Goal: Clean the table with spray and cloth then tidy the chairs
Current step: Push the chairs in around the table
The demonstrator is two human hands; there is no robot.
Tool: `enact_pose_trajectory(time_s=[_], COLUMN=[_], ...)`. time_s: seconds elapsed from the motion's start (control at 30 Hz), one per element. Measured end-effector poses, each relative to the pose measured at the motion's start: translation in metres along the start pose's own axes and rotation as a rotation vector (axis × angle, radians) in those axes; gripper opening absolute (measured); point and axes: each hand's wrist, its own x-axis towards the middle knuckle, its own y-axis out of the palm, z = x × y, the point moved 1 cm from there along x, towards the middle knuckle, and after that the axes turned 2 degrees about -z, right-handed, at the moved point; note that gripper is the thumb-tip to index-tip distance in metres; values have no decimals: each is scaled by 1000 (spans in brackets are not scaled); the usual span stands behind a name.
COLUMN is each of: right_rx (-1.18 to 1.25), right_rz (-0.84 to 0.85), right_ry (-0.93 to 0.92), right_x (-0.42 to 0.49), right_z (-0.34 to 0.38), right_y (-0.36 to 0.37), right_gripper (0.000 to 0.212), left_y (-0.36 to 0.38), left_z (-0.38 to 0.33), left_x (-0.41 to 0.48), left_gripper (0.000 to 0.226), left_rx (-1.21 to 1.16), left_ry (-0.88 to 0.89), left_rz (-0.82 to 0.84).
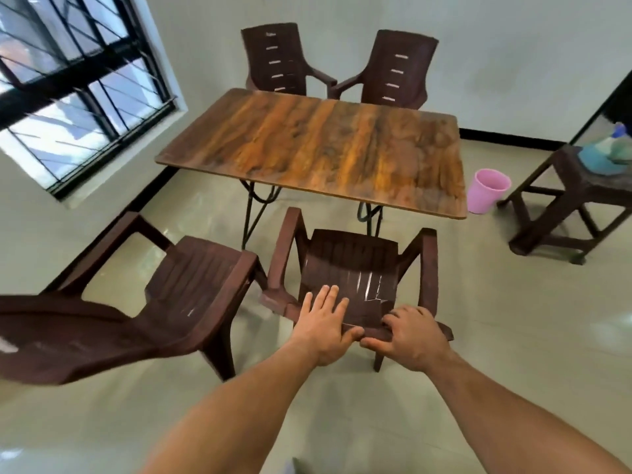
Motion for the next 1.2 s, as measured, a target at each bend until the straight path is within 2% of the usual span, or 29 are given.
enact_pose_trajectory(time_s=[0.1,0.23,0.4,0.47,0.63,1.2], right_rx=[52,99,43,11,42,67], right_rz=[68,219,321,335,338,368], right_ry=[71,15,86,62,18,71], right_x=[-5,-11,-5,-7,-15,-22], right_z=[3,1,-17,-15,-17,-4], right_y=[-4,-6,-12,-12,-10,-24], right_gripper=[107,101,47,37,42,39], left_y=[-6,-10,-14,-13,-14,-13], left_z=[4,10,9,9,3,1], left_x=[6,11,18,15,9,2], left_gripper=[84,96,98,99,104,104], left_rx=[52,173,241,225,217,203], left_ry=[69,203,249,233,200,147], left_rz=[36,110,168,190,198,195])
